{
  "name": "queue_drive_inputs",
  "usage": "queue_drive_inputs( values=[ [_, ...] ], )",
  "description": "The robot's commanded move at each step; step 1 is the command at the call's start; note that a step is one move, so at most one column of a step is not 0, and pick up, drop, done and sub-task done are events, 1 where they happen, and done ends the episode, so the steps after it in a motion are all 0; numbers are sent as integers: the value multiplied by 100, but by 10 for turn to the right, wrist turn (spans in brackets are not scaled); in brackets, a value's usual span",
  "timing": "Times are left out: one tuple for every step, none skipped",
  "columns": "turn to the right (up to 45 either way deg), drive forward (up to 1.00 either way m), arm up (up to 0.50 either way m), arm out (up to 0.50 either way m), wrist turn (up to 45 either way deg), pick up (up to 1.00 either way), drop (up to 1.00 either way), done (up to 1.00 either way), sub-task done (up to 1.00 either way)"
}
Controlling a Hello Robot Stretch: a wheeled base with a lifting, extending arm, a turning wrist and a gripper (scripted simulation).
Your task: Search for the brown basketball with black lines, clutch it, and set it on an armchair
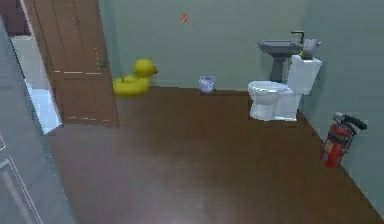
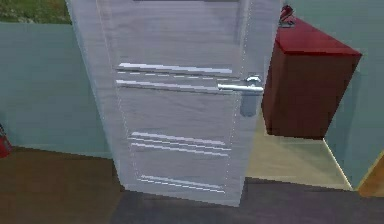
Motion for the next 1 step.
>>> queue_drive_inputs(
  values=[
    [0,90,0,0,0,0,0,0,0]
  ],
)
